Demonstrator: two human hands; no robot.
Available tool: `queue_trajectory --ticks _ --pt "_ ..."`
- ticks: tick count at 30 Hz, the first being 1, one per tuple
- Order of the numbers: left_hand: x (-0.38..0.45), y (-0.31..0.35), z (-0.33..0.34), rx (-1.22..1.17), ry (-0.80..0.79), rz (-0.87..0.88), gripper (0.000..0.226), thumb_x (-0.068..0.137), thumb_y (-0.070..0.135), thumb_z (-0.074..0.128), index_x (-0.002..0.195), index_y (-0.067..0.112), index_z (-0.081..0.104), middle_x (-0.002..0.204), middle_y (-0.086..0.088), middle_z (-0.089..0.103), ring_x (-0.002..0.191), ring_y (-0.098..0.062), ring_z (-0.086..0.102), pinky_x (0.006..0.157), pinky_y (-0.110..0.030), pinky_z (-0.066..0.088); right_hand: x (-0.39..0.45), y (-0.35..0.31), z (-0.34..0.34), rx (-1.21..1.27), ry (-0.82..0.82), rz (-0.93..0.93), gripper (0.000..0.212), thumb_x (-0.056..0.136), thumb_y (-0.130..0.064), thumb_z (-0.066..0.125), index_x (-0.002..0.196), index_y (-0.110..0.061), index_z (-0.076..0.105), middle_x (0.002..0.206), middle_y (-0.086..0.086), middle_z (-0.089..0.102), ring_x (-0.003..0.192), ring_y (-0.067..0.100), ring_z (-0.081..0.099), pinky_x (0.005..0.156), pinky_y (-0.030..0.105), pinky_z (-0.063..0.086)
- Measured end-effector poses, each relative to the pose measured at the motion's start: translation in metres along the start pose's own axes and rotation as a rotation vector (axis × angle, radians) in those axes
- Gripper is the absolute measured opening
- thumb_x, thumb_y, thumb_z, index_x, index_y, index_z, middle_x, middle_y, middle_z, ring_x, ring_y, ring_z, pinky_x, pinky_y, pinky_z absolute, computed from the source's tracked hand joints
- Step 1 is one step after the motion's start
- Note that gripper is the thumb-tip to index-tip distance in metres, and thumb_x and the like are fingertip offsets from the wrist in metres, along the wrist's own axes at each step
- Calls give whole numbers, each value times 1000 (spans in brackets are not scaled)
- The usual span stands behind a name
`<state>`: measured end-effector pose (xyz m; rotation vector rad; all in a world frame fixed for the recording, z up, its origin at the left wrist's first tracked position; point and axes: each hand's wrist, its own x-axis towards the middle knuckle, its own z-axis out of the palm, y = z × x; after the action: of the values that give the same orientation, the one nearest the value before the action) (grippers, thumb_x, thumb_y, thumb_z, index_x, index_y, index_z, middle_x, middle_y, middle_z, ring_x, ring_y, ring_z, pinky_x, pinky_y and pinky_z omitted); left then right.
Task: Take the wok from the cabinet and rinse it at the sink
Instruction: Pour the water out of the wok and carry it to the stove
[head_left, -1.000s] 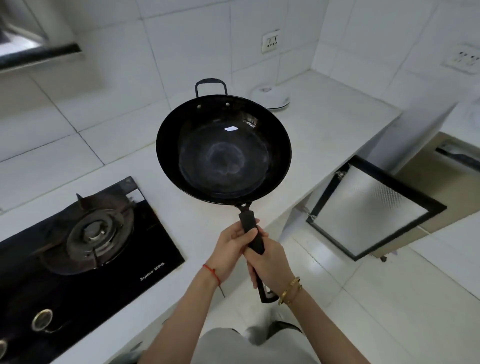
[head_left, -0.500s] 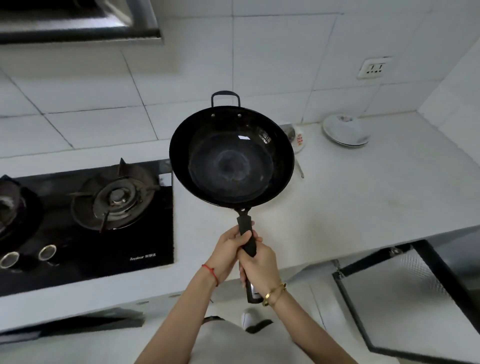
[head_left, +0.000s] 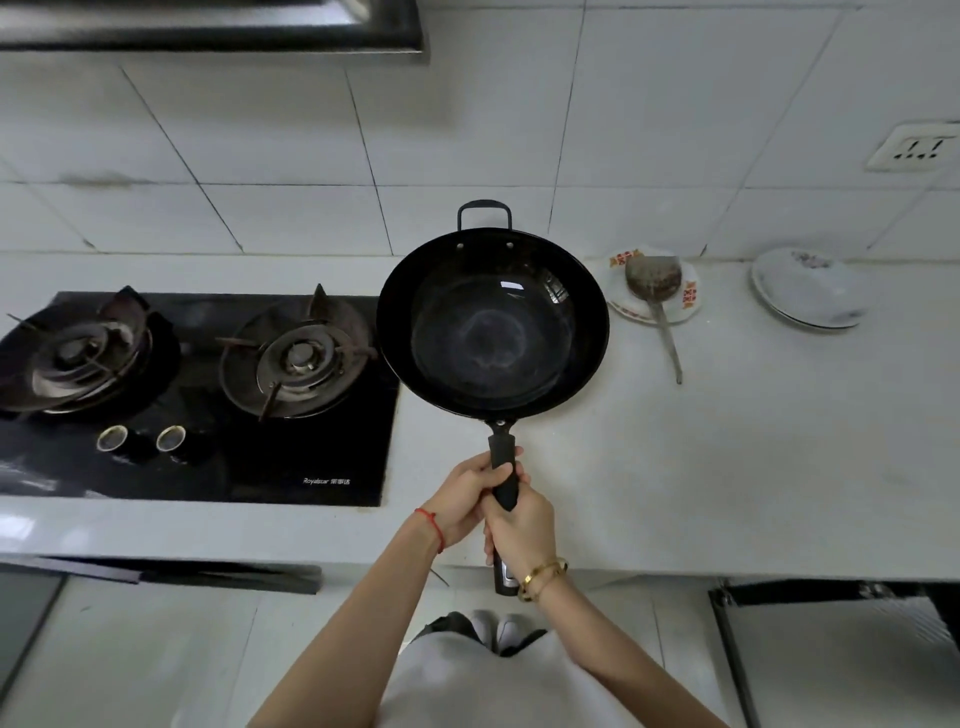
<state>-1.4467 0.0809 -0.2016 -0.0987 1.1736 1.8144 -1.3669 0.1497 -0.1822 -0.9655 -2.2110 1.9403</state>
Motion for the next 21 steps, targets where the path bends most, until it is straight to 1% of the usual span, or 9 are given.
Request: queue_trajectory --ticks 6,9,14,21 --pt "11 -2 -16 23 -1 -41 37 97 6 52 133 0 50 98 -9 65 100 -23 62 96 -35 47 9 8 11 38 9 64 8 90 -8 55 95 -1 53 43 10 52 30 23 50 32 28 43" --pt "16 -2 -20 22 -5 -52 36 97 4 51 132 0 51 97 -8 64 100 -23 61 98 -36 47 13 10 15 51 20 86 7 90 -8 55 93 -1 54 43 8 52 30 22 49 33 28 44" --pt "21 -1 -23 31 -26 -69 37 97 3 50 135 0 50 97 -8 63 100 -23 61 99 -36 47 19 14 18 49 42 105 11 91 -9 57 99 -1 55 44 7 52 30 21 49 32 27 43" --pt "22 -1 -26 40 -34 -90 38 98 3 49 136 0 49 100 -8 61 98 -20 62 91 -30 52 21 16 21 30 55 104 11 90 -8 56 98 -1 55 45 9 53 29 21 49 32 28 43"
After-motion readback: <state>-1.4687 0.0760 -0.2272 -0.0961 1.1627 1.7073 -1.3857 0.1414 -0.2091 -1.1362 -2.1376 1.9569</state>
